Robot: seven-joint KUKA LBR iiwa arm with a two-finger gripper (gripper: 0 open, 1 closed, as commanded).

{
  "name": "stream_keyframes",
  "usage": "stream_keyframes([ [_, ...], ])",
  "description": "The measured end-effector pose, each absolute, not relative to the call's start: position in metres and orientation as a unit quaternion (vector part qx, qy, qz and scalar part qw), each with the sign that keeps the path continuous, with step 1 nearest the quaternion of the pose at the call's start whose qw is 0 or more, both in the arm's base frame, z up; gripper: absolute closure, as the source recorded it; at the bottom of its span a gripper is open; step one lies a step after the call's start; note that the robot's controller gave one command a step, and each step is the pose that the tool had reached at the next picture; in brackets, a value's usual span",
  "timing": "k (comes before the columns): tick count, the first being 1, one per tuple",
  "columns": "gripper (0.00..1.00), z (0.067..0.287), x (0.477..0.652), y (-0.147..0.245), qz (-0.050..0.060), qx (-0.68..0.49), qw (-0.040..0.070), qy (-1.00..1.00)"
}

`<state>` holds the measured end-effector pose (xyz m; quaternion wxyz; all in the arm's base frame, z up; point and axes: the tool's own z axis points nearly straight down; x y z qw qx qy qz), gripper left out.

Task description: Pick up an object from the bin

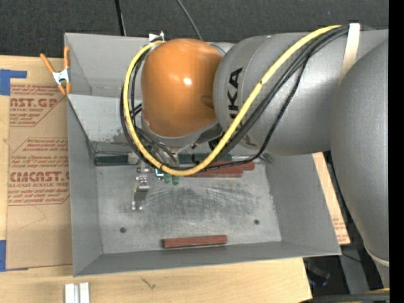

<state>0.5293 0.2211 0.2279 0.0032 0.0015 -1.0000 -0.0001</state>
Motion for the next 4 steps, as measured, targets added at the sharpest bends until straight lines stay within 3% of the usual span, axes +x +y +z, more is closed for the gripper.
stream_keyframes([
  [1, 1.0, 0.232, 0.531, 0.22, -0.001, 0.0, -0.001, -1.0],
  [2, 1.0, 0.232, 0.531, 0.22, -0.001, 0.0, -0.001, -1.0],
  [3, 1.0, 0.216, 0.533, 0.223, -0.001, 0.027, -0.004, -1.0],
  [4, 1.0, 0.156, 0.536, 0.232, -0.001, 0.084, -0.003, -0.996],
])
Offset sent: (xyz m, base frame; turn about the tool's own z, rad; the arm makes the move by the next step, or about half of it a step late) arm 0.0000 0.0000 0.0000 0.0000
